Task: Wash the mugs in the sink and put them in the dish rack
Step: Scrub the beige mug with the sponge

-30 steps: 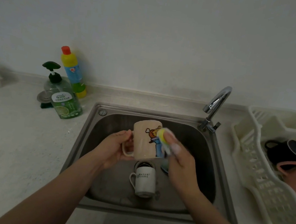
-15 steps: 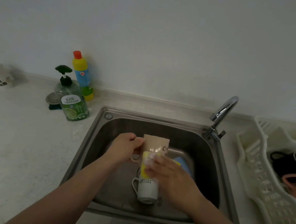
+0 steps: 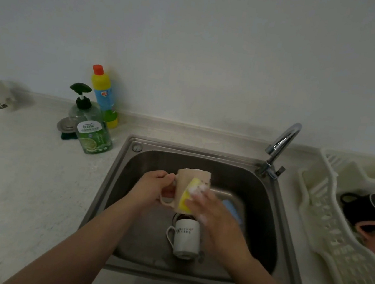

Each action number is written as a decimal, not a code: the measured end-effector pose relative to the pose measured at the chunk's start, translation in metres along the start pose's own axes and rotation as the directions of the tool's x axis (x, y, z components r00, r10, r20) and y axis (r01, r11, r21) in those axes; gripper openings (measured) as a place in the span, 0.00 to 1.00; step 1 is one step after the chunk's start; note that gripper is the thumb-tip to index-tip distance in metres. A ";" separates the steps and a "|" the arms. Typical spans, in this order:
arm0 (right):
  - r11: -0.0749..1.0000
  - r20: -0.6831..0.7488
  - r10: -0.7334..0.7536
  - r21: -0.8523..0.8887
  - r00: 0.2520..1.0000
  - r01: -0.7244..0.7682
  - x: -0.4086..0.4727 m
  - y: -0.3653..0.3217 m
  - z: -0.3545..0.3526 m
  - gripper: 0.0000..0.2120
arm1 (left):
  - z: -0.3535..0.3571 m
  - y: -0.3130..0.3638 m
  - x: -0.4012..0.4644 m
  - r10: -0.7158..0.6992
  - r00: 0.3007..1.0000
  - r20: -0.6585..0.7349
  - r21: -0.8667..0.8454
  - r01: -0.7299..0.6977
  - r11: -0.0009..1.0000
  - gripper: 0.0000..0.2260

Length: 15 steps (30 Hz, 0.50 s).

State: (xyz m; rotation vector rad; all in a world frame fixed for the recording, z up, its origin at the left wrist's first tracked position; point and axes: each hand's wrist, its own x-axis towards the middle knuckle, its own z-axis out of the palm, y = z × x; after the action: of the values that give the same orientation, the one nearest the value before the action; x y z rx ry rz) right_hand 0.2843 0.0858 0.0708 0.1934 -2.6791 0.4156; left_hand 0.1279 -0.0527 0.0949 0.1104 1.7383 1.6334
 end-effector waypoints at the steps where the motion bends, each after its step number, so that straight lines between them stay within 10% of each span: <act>1: 0.999 0.004 -0.033 0.008 0.999 0.033 -0.010 0.000 -0.001 0.31 | -0.004 0.000 0.000 -0.001 1.000 0.029 -0.021 0.002 1.000 0.09; 6: 0.915 -0.096 0.337 0.266 0.937 -0.302 0.013 0.015 -0.013 0.22 | -0.004 0.000 0.001 -0.035 0.987 0.158 -0.033 0.041 0.999 0.09; 11: 0.922 -0.036 0.205 0.344 0.978 -0.180 -0.025 -0.005 -0.013 0.28 | -0.008 -0.002 0.002 -0.044 0.985 0.169 -0.156 0.070 0.985 0.12; 15: 0.708 -0.057 0.495 0.605 0.867 -0.364 0.011 0.003 -0.023 0.22 | -0.001 -0.005 0.001 -0.048 0.976 0.212 -0.178 0.087 0.980 0.12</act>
State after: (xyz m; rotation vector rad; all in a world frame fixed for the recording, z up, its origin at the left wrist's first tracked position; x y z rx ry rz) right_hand 0.2824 0.0955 0.0945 -0.3127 -2.2776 1.3264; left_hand 0.1284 -0.0536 0.0897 0.1256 1.4115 1.6632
